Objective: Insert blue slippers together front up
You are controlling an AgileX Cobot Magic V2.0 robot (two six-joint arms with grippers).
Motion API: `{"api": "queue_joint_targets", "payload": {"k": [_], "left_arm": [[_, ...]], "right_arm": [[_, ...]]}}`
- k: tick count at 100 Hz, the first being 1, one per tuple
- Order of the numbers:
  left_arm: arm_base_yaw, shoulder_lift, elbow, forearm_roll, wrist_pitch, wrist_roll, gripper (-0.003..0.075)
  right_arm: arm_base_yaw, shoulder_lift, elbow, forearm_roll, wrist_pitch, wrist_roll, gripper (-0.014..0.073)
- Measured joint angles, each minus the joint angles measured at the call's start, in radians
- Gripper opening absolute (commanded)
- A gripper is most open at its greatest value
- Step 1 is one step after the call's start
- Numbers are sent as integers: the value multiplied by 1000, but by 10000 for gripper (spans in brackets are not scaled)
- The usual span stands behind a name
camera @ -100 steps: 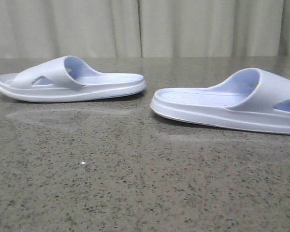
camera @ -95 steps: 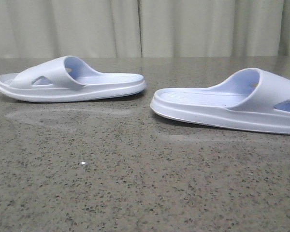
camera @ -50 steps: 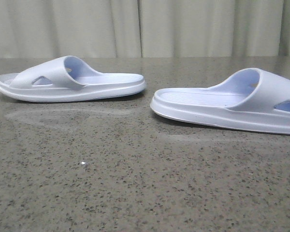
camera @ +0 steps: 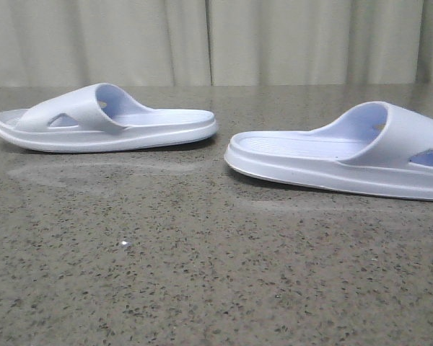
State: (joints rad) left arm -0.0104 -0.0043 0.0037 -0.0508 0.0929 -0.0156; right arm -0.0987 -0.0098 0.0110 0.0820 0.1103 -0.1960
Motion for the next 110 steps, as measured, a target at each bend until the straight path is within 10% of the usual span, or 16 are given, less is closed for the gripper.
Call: {"api": "queue_joint_targets", "payload": {"k": [38, 72, 110], "left_arm": [[0, 0, 0, -147, -6, 0, 15], [0, 0, -7, -615, -47, 0, 15], [0, 341, -370, -268, 191, 0, 15]], "right_arm": [[0, 0, 0, 251, -15, 0, -78], [0, 0, -3, 663, 10, 0, -78], [0, 382, -321, 497, 267, 1, -78]]}}
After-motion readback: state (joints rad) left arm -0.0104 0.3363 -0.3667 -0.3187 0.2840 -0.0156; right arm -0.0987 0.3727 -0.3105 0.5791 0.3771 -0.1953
